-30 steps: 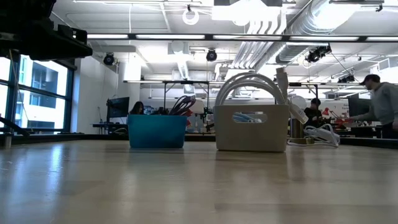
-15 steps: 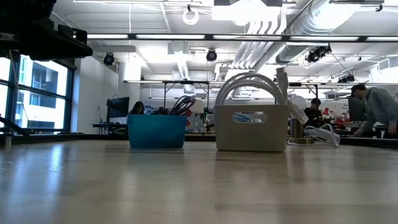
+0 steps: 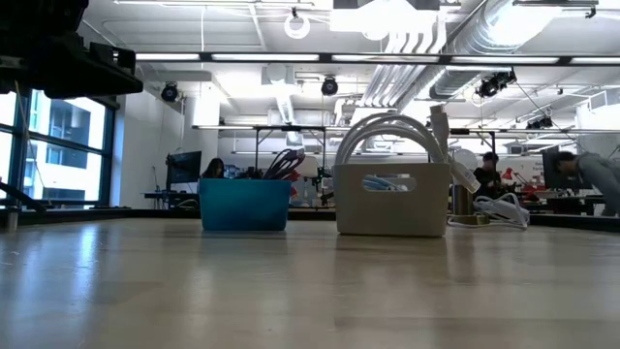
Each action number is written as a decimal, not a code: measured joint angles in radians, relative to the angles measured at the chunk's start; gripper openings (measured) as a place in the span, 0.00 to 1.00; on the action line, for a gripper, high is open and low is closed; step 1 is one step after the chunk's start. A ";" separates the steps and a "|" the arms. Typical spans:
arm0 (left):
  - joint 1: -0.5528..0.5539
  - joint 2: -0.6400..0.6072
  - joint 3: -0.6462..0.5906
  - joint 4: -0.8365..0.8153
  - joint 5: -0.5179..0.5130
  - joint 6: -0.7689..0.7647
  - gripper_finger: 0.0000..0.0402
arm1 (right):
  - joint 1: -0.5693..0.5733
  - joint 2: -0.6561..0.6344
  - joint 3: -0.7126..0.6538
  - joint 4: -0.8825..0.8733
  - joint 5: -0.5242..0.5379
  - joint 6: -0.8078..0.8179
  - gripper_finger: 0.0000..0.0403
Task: Pick & Place USB Port
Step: Put the red charger cable into the blue bin
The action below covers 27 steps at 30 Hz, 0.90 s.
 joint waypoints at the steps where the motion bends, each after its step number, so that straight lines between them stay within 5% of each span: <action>1: 0.000 0.000 0.000 0.000 0.000 0.000 0.08 | 0.000 0.000 0.000 0.000 0.001 0.000 0.49; 16: 0.000 0.000 0.000 0.000 0.003 -0.001 0.08 | -0.002 0.076 0.004 -0.004 -0.020 -0.009 0.48; 19: 0.000 0.000 0.000 0.000 0.004 -0.001 0.08 | -0.009 0.078 0.004 -0.015 -0.028 -0.010 0.37; 23: 0.000 0.000 0.000 0.000 0.004 -0.004 0.08 | -0.023 0.079 0.003 -0.025 -0.053 -0.037 0.09; 27: 0.000 0.000 0.000 0.000 0.006 -0.019 0.08 | -0.027 0.079 0.003 -0.027 -0.035 -0.034 0.06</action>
